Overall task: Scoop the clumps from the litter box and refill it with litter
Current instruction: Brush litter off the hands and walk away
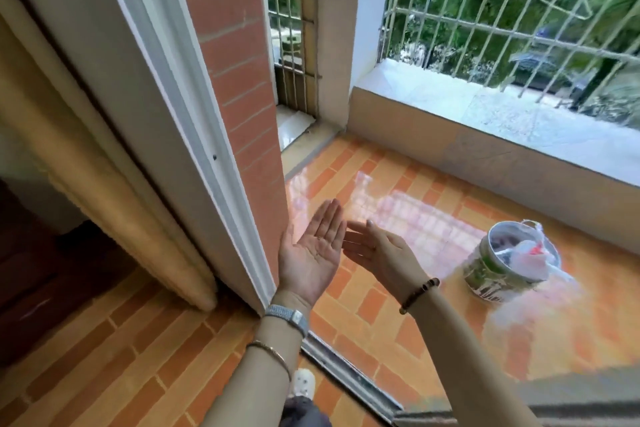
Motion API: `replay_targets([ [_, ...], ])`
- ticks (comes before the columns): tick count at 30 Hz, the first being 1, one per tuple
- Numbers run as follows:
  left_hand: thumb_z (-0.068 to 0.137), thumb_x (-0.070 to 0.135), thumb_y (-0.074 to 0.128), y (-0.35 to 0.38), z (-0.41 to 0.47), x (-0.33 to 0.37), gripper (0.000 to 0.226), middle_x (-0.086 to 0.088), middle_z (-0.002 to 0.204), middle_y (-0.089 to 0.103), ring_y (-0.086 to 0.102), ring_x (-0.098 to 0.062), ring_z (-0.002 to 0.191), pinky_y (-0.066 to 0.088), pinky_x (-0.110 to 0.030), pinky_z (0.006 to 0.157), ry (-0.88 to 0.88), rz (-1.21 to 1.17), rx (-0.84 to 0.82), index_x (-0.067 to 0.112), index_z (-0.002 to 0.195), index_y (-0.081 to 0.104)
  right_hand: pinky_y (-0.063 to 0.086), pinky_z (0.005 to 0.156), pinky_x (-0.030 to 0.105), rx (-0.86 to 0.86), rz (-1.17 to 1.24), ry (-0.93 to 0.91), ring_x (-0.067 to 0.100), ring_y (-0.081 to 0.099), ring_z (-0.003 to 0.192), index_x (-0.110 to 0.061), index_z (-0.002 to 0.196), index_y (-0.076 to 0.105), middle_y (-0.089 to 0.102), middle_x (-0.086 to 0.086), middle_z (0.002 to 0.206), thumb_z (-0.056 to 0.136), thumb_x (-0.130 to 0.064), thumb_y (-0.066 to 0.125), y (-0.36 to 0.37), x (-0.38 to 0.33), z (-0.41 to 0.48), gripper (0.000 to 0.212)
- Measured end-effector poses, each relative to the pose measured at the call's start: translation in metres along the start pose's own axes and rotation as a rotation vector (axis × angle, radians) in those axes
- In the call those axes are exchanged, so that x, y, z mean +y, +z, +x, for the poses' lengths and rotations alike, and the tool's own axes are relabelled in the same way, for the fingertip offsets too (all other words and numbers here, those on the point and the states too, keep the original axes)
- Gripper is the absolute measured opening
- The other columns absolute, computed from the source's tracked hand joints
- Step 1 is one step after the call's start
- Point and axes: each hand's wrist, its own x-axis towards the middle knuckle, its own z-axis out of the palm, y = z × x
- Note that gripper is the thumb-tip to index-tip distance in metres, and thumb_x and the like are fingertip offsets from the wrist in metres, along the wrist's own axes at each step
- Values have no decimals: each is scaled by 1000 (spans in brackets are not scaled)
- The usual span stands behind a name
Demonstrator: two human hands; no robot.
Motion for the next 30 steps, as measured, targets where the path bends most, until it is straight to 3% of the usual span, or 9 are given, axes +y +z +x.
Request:
replay_targets([
  [7, 98, 47, 31, 16, 117, 14, 67, -21, 142, 49, 49, -31, 132, 35, -45, 111, -249, 97, 28, -6, 129, 55, 54, 93, 31, 254, 83, -46, 23, 67, 107, -4, 123, 59, 69, 14, 115, 104, -28, 38, -24, -27, 72, 38],
  [12, 92, 45, 36, 32, 179, -12, 68, -20, 144, 47, 43, -30, 136, 23, -40, 119, -423, 158, 16, -4, 139, 45, 52, 93, 33, 430, 129, -74, 23, 68, 105, -8, 117, 63, 71, 12, 109, 103, -31, 38, -66, -42, 100, 37],
  [17, 99, 47, 29, 39, 240, -53, 66, -19, 146, 46, 43, -28, 136, 21, -39, 120, -571, 215, 19, -2, 142, 41, 53, 94, 32, 570, 204, -89, 22, 68, 105, -10, 113, 63, 70, 12, 110, 104, -28, 37, -117, -57, 118, 33],
  [30, 95, 47, 35, 83, 441, -179, 68, -20, 143, 48, 45, -30, 135, 24, -40, 119, -699, 252, -10, -3, 141, 41, 54, 94, 32, 697, 357, -141, 23, 68, 107, -1, 127, 57, 69, 16, 116, 105, -26, 36, -301, -123, 225, 40],
])
